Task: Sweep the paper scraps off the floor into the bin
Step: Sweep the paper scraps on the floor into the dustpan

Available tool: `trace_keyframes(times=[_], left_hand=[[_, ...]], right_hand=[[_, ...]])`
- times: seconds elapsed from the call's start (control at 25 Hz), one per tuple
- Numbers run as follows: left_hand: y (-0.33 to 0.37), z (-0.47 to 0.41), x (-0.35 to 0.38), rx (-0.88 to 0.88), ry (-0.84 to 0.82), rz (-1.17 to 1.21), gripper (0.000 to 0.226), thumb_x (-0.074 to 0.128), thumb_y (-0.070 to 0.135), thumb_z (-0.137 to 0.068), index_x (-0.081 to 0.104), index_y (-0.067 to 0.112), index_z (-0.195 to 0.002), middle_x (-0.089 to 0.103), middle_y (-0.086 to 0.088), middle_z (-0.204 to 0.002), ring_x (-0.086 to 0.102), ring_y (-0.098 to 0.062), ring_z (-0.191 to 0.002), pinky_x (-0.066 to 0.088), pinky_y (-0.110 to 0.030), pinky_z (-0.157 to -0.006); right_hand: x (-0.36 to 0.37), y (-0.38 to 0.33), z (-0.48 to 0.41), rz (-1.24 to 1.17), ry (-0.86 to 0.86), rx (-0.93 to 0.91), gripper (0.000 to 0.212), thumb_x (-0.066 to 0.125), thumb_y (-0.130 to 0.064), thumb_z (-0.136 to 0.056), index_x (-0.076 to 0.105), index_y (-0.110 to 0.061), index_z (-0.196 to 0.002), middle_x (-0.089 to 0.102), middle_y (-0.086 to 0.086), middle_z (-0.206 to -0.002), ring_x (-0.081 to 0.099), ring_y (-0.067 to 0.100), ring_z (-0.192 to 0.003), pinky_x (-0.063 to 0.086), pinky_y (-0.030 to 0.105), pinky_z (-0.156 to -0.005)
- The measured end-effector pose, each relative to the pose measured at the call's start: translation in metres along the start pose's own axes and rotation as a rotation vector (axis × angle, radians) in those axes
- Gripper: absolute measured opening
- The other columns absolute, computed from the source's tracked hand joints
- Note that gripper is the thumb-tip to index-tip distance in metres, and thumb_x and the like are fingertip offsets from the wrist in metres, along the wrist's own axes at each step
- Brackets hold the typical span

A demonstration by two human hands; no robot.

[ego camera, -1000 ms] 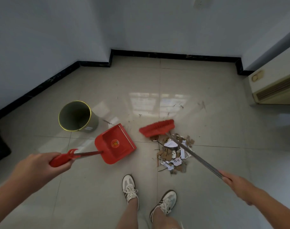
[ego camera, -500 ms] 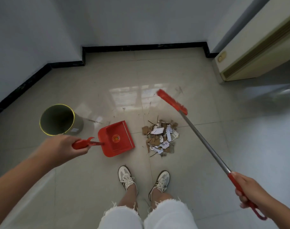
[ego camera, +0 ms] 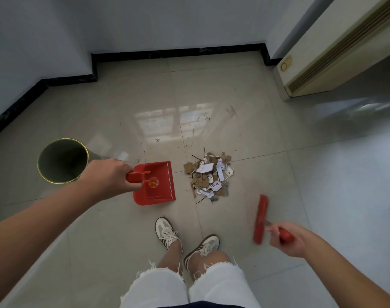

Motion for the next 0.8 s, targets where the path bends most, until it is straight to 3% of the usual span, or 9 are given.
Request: trace_keyframes(times=[0.12, 0.2, 0.36, 0.48, 0.64, 0.72, 0.8], left_hand=[[-0.002, -0.004, 0.003, 0.013, -0.001, 0.010, 0.050, 0.055, 0.063, -0.076, 0.044, 0.023, -0.047, 0.043, 0.004, -0.043, 0.041, -0.007, -0.041, 0.031, -0.025, -0.044], [-0.003, -0.007, 0.003, 0.025, 0.007, 0.019, 0.050, 0.055, 0.061, -0.076, 0.043, 0.023, -0.047, 0.041, 0.004, -0.043, 0.039, -0.008, -0.040, 0.030, -0.025, -0.043], [-0.006, -0.012, 0.003, 0.051, 0.012, 0.015, 0.049, 0.056, 0.060, -0.077, 0.042, 0.024, -0.047, 0.042, 0.004, -0.043, 0.039, -0.008, -0.040, 0.028, -0.024, -0.042], [-0.009, -0.014, 0.005, 0.046, 0.027, 0.023, 0.051, 0.055, 0.063, -0.076, 0.044, 0.022, -0.048, 0.045, 0.003, -0.044, 0.044, -0.011, -0.042, 0.029, -0.023, -0.043], [-0.011, -0.014, 0.000, 0.035, 0.031, 0.050, 0.052, 0.052, 0.068, -0.074, 0.047, 0.022, -0.051, 0.053, 0.003, -0.051, 0.051, -0.011, -0.047, 0.029, -0.024, -0.043], [-0.016, -0.012, -0.006, 0.005, 0.044, 0.074, 0.051, 0.052, 0.069, -0.074, 0.054, 0.022, -0.055, 0.054, 0.003, -0.052, 0.052, -0.010, -0.049, 0.032, -0.025, -0.044], [-0.019, -0.013, -0.010, -0.022, 0.042, 0.099, 0.050, 0.052, 0.069, -0.074, 0.061, 0.022, -0.063, 0.056, 0.004, -0.055, 0.054, -0.010, -0.053, 0.036, -0.026, -0.045]], right_hand=[[0.062, 0.004, -0.018, -0.205, -0.219, 0.097, 0.056, 0.065, 0.034, -0.048, 0.039, -0.007, -0.078, 0.043, 0.010, -0.046, 0.049, 0.016, -0.027, 0.045, 0.022, -0.027], [0.108, 0.004, -0.020, -0.333, -0.375, 0.080, 0.071, 0.069, 0.037, -0.035, 0.040, -0.008, -0.081, 0.042, 0.011, -0.047, 0.049, 0.017, -0.028, 0.046, 0.022, -0.028], [0.157, -0.026, -0.004, -0.510, -0.434, -0.010, 0.062, 0.065, 0.034, -0.044, 0.038, -0.008, -0.081, 0.042, 0.010, -0.048, 0.048, 0.016, -0.029, 0.045, 0.022, -0.028], [0.143, -0.045, 0.010, -0.449, -0.405, -0.002, 0.059, 0.067, 0.035, -0.044, 0.039, -0.009, -0.072, 0.043, 0.008, -0.046, 0.048, 0.017, -0.030, 0.045, 0.023, -0.030], [0.096, -0.034, 0.052, -0.326, -0.432, 0.056, 0.041, 0.065, 0.036, -0.054, 0.047, 0.002, -0.068, 0.045, 0.012, -0.047, 0.048, 0.022, -0.028, 0.043, 0.030, -0.026], [0.067, -0.020, 0.082, -0.211, -0.351, 0.037, 0.036, 0.068, 0.029, -0.057, 0.050, 0.007, -0.079, 0.044, 0.010, -0.053, 0.045, 0.016, -0.027, 0.037, 0.025, -0.022], [0.042, -0.011, 0.109, 0.001, -0.161, -0.036, 0.028, 0.066, 0.016, -0.071, 0.050, 0.002, -0.090, 0.042, 0.005, -0.057, 0.039, 0.008, -0.030, 0.030, 0.017, -0.022]])
Point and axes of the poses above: each hand's wrist, its own z-axis away from the middle knuckle, its own x-axis out of the palm, y = z × x, the point moved 7 cm from there along -z, towards the middle knuckle
